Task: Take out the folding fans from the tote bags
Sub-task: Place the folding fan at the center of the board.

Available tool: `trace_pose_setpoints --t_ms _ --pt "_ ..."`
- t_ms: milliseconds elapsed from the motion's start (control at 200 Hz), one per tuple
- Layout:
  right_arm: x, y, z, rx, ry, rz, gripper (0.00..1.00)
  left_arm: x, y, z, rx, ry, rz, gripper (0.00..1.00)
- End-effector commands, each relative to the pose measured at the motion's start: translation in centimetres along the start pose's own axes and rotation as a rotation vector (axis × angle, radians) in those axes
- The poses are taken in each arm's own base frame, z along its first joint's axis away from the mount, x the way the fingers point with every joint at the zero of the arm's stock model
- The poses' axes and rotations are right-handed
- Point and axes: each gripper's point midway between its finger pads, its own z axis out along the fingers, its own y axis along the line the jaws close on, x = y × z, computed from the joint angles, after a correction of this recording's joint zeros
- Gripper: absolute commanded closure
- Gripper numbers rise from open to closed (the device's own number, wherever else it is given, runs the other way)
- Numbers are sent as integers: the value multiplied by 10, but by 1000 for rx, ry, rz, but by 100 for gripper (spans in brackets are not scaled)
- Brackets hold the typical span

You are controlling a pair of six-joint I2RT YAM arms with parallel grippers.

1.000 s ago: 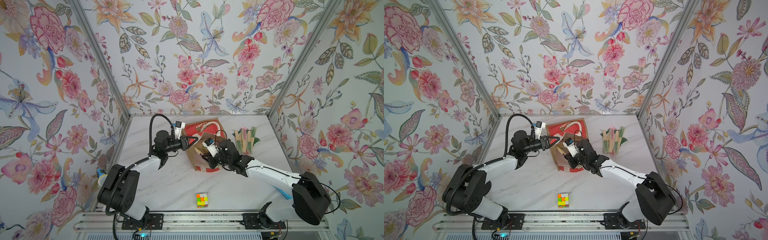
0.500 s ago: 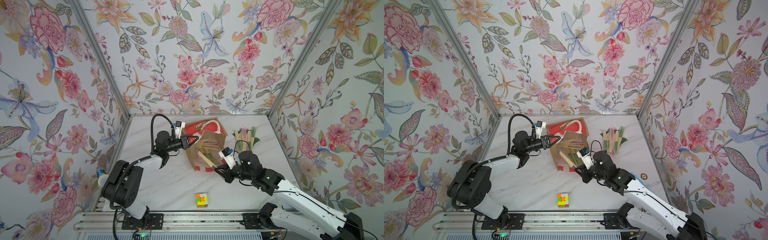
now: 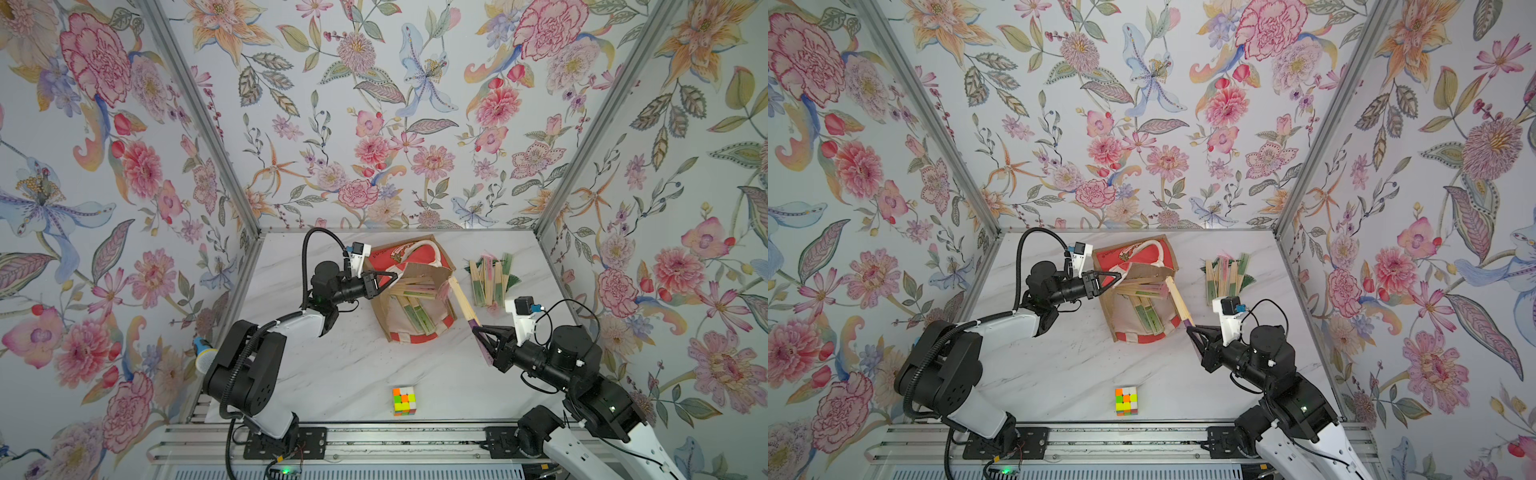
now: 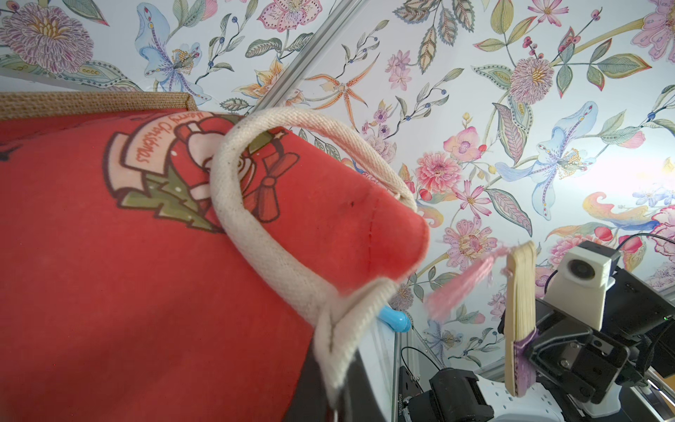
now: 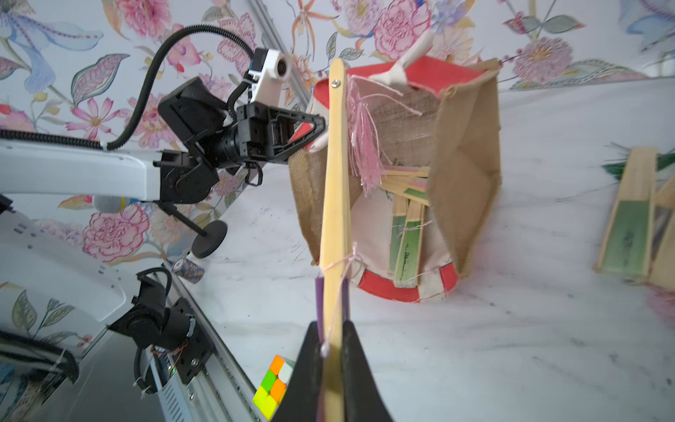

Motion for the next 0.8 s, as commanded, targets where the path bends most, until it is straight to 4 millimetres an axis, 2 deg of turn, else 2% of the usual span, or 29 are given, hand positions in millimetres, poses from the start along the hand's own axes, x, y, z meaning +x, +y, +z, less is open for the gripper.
trace_pose_setpoints --t_ms 0,135,240,380,505,630,796 --pt "-28 -14 -10 108 -70 4 90 -10 -8 -2 4 -16 27 100" --pt "-53 -54 -6 310 -98 35 90 -10 -10 -3 14 -19 25 100" --pt "-65 -100 -2 477 -92 93 91 -9 -12 -4 18 -18 28 100" --pt "-75 -151 21 517 -57 166 90 -7 -11 -5 15 -17 29 100" --pt "-72 -207 44 559 -32 238 90 -8 -12 -5 18 -22 30 100" --pt "-56 -256 69 610 29 274 91 -8 -13 -6 21 -27 29 100" --pt "-27 -300 109 592 118 311 91 -8 -13 -6 29 -30 21 100"
